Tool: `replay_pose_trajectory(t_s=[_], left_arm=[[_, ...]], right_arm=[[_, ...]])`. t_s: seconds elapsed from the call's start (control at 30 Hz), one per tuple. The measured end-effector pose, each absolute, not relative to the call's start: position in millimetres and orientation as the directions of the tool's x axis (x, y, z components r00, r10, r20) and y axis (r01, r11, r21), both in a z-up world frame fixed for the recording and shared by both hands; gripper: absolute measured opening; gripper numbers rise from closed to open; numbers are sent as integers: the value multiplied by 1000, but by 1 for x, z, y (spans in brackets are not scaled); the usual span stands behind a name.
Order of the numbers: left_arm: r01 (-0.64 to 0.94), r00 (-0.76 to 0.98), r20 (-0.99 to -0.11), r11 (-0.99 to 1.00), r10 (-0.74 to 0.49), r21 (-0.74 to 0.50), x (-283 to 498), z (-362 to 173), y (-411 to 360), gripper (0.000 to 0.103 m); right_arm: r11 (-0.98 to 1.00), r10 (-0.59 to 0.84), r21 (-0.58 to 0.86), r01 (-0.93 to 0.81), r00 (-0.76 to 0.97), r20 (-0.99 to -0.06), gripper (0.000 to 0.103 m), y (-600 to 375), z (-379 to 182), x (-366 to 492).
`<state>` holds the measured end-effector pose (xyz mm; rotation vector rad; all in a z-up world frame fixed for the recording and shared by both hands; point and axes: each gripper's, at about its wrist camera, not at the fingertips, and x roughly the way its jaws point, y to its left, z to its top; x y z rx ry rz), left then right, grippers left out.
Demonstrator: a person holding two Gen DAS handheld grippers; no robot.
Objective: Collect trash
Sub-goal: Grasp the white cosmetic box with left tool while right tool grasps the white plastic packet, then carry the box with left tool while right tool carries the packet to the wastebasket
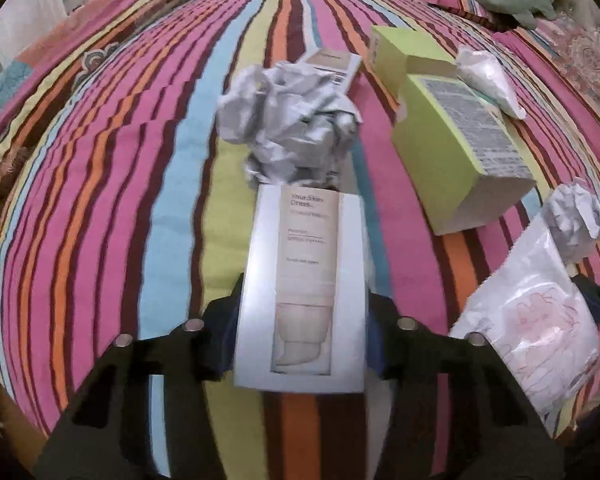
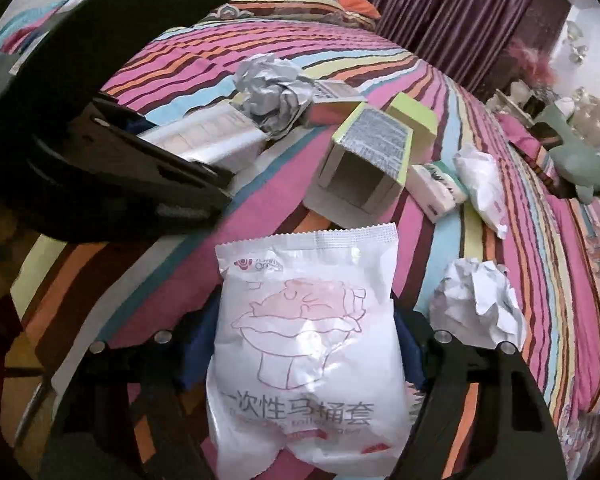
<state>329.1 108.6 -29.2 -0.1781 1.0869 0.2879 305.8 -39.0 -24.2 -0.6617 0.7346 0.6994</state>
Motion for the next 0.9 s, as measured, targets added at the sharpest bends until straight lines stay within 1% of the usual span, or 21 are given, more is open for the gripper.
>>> replay_pose_trajectory(t_s=[0.13, 0.3, 0.43, 0.53, 0.73, 0.8, 0.9], left_arm=[[-318, 440, -892, 947, 105, -45, 329, -25, 116, 48], [-317, 463, -882, 945, 87, -74, 316, -21, 114, 48], [-309, 481, -874, 947, 72, -92, 301, -15, 113, 48], [-304, 494, -867, 947, 68, -99, 287, -9, 113, 48], [-283, 516, -853, 955, 76, -87, 252, 2, 106, 48], [-278, 520, -851, 957, 75, -85, 240, 4, 102, 48], [-266, 523, -849, 960, 73, -81, 221, 6, 96, 48]], right_arm=[[611, 350, -270, -744, 560, -751, 70, -40, -13, 299], [645, 363, -229, -729, 556, -748, 70, -42, -1, 298], [692, 379, -168, -702, 552, -743, 70, -53, 8, 300], [733, 396, -95, -674, 536, -745, 70, -65, 13, 299], [791, 482, 131, -597, 477, -735, 70, -95, 24, 291], [798, 502, 179, -576, 469, -727, 70, -104, 26, 282], [801, 513, 207, -562, 466, -721, 70, -111, 26, 266]])
